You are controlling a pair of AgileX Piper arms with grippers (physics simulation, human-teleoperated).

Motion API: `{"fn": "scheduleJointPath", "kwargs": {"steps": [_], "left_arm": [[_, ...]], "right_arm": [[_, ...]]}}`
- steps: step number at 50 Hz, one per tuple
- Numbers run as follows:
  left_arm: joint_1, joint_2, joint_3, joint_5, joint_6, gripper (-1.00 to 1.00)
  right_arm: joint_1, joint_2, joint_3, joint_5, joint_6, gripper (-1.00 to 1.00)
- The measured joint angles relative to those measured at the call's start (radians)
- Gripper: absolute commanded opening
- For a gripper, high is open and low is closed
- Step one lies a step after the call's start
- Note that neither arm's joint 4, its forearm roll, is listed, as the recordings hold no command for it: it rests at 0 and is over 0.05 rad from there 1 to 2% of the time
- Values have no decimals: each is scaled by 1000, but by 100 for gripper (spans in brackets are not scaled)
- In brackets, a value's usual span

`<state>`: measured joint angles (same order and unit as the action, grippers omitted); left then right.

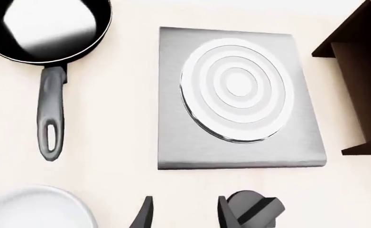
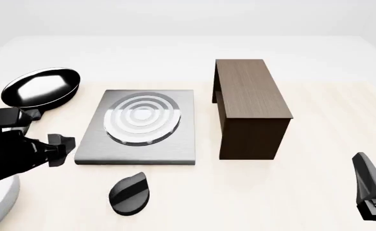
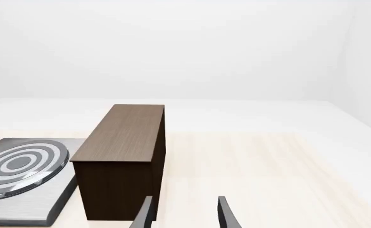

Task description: Turn on the stove.

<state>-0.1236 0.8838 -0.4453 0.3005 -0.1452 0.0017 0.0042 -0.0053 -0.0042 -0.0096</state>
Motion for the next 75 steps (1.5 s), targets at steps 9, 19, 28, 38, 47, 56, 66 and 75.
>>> {"fn": "scheduleJointPath", "kwargs": {"steps": [9,19,28,38,47,56,66,75], "left_arm": [[77,12,-60,23,48,100],[147,45,-108,25,83,100],[191,77,-131,13,100,100],[235,127,-140,-20,115,100],[257,134,-168,-7,115,100],[274,120,-209,23,114,100],[296,148,-227,8,114,100],[305,140,-254,24,111,100]], "right_arm": [[0,0,0,0,0,100],[0,0,0,0,0,100],[0,0,0,0,0,100],[0,0,0,0,0,100],[0,0,0,0,0,100],[0,0,0,0,0,100],[0,0,0,0,0,100],[0,0,0,0,0,100]]}}
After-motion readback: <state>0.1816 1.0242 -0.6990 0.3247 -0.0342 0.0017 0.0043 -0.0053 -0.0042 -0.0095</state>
